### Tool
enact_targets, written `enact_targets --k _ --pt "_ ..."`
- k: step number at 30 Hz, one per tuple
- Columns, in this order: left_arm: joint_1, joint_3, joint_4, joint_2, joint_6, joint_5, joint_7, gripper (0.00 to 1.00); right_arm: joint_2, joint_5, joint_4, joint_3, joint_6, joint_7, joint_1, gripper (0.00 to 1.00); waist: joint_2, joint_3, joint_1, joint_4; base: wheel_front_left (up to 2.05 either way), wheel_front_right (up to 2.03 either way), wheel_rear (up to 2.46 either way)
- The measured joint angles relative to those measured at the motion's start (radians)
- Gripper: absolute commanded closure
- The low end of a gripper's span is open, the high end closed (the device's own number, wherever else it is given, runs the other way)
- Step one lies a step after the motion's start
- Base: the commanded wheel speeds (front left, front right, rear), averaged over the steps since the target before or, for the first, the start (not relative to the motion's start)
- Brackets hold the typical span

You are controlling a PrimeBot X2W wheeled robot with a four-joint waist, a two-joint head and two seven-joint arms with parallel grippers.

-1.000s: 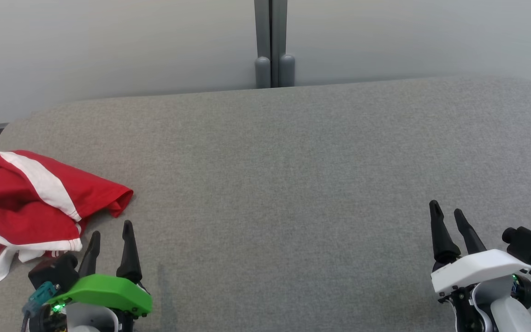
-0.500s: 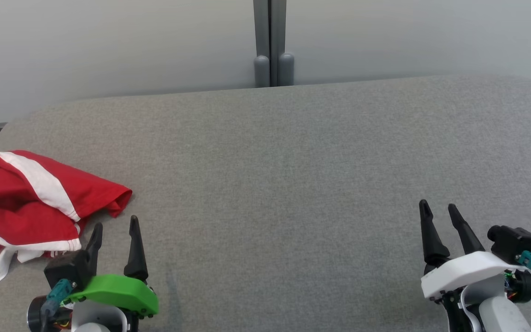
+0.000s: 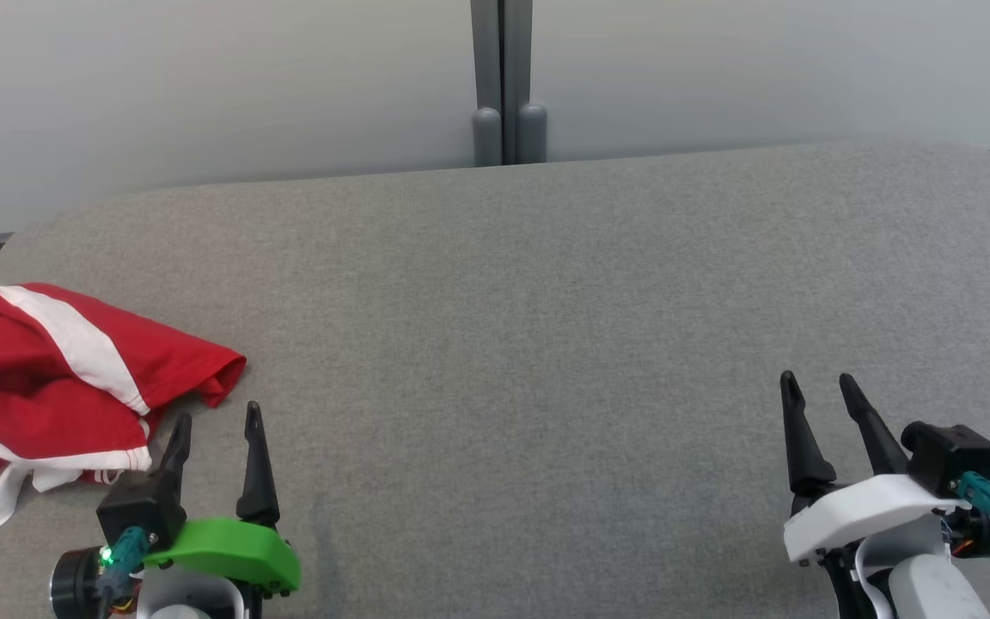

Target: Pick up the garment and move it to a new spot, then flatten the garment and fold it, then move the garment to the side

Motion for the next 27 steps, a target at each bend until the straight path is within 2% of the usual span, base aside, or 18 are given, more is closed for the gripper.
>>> enact_targets --k 7,13,20,27 --pt "0.007 0.021 0.038 -0.024 -0.027 0.037 -0.016 0.0 0.001 -0.052 0.04 0.012 0.0 -0.016 0.014 0.0 0.0 0.002 0.0 0.013 0.0 0.0 0.0" --pt "0.018 0.06 0.079 -0.043 -0.045 0.067 -0.028 0.0 0.001 -0.086 0.053 0.043 0.0 -0.028 0.021 0.0 0.0 0.008 0.0 0.061 0.0 0.0 0.0" --pt "0.018 0.1 0.12 -0.048 -0.068 0.131 -0.042 0.0 0.001 -0.124 0.068 0.097 0.0 -0.042 0.003 0.0 0.0 0.024 0.0 0.166 0.0 0.0 0.0" --pt "0.016 0.152 0.139 -0.058 -0.071 0.184 -0.057 0.0 0.001 -0.178 0.097 0.144 0.0 -0.057 -0.03 0.0 0.0 0.054 0.0 0.326 0.0 0.0 0.0"
